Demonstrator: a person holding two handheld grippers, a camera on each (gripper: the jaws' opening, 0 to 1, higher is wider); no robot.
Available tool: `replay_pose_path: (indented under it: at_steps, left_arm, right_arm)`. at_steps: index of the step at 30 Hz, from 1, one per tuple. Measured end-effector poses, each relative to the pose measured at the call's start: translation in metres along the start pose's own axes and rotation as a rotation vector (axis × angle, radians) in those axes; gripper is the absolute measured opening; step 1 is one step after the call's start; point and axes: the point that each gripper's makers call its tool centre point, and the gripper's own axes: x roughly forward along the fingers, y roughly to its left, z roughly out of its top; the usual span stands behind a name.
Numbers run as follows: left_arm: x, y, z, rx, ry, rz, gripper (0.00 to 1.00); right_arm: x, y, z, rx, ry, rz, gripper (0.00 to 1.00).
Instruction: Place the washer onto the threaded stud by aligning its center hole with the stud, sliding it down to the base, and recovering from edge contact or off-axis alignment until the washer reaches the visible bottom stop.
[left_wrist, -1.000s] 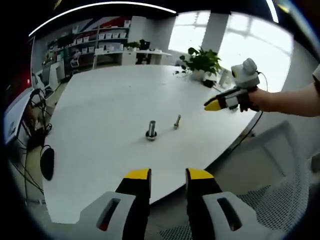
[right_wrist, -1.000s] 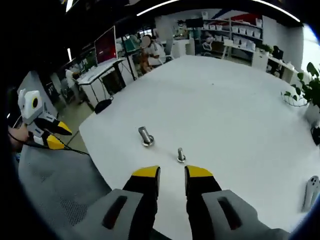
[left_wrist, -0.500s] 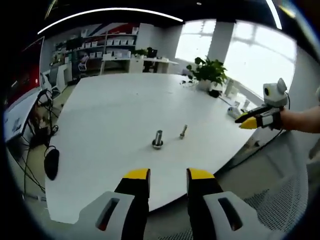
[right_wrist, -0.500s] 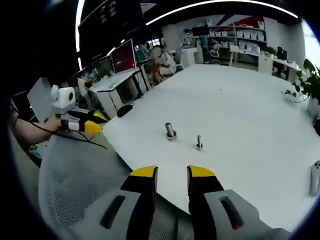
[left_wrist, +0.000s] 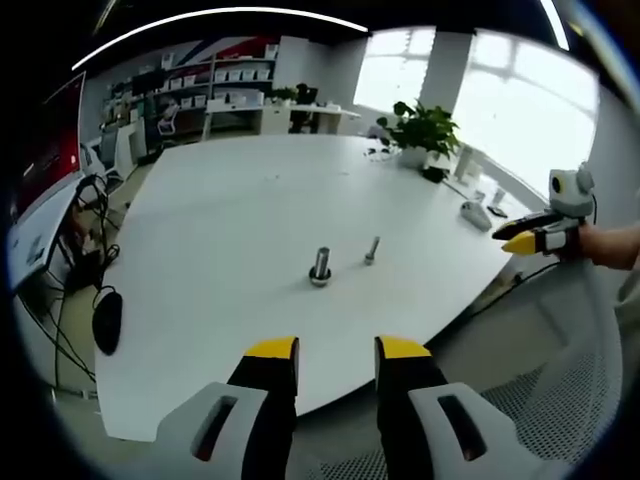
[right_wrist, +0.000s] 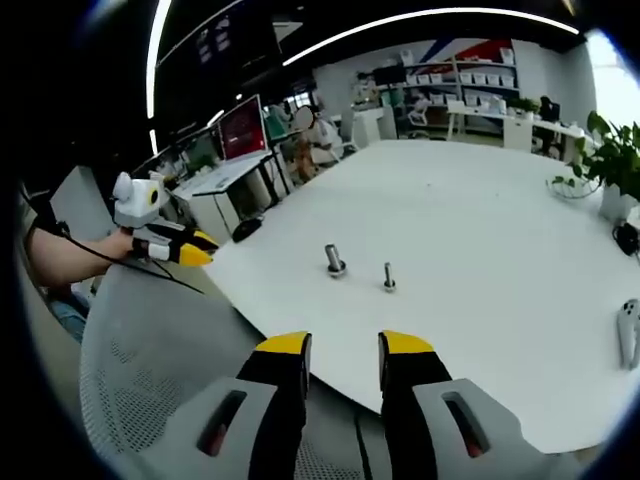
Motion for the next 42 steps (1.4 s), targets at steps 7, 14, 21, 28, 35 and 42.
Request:
replay_pose_path:
  at_steps: [7,14,21,28,35,42]
  left_arm:
    - [0.0,0.005,-0.002,-0.004,0.007,0.027,0.28]
    - [0.001,0.001,-0.004,0.015,0.016,0.014,0.28]
    - [0.0,0.005,-0.008,0.0,0.031,0.035,0.27]
    - [0.001,0.007,-0.012,0.005,0.049,0.041,0.27]
    - [-0.001,0.011,-0.009,-0.01,0.029,0.061,0.27]
    - [-0.001,0.012,-0.01,-0.009,0.038,0.07,0.27]
  right_arm:
    - [0.003,-0.007,-0.005,0.04,0.005,-0.005,0.3]
    - [0.002,-0.01,-0.013,0.045,0.023,-0.028,0.31]
    - [0.004,-0.003,-0.014,0.026,0.03,-0.001,0.31]
    - [0.007,0.005,-0.018,-0.018,0.061,0.032,0.31]
    - [0.007,0.006,-0.018,-0.008,0.051,0.046,0.31]
    - [0.006,0.008,-0.016,-0.021,0.043,0.057,0.31]
